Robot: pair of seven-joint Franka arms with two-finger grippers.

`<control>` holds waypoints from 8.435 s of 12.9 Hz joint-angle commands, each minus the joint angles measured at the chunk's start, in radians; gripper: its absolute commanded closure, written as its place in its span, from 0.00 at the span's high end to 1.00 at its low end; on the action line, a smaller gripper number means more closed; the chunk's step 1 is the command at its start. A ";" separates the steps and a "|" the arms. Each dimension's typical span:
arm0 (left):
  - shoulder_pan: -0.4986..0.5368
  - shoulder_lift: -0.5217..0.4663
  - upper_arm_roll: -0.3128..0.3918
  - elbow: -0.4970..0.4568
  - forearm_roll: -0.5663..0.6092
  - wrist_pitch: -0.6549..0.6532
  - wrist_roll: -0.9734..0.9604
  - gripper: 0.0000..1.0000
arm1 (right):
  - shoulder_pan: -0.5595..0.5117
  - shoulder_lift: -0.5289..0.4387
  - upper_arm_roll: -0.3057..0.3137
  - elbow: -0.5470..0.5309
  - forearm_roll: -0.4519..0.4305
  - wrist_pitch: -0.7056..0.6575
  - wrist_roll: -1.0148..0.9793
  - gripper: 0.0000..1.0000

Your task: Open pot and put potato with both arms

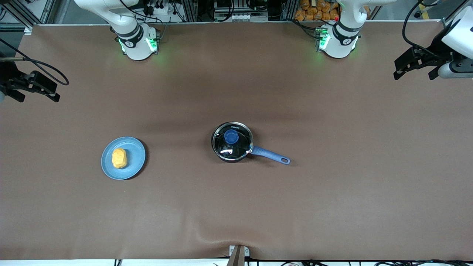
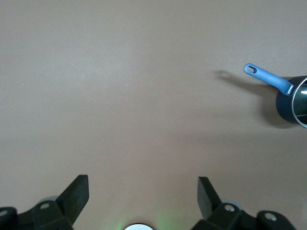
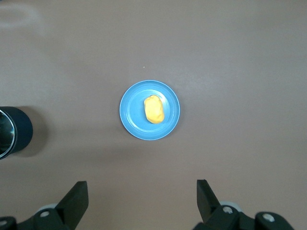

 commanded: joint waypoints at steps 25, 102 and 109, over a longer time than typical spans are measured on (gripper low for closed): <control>-0.426 0.520 -0.236 0.126 0.105 0.319 -0.700 1.00 | -0.022 0.391 0.002 -0.393 0.019 0.706 -0.136 1.00; 0.140 0.538 -0.217 -0.319 -0.410 0.914 0.214 1.00 | 0.679 0.714 0.014 0.088 0.014 0.639 0.817 1.00; 0.143 0.412 -0.217 0.044 -0.199 0.352 -0.039 1.00 | 0.496 0.444 0.010 0.086 0.014 0.331 0.744 1.00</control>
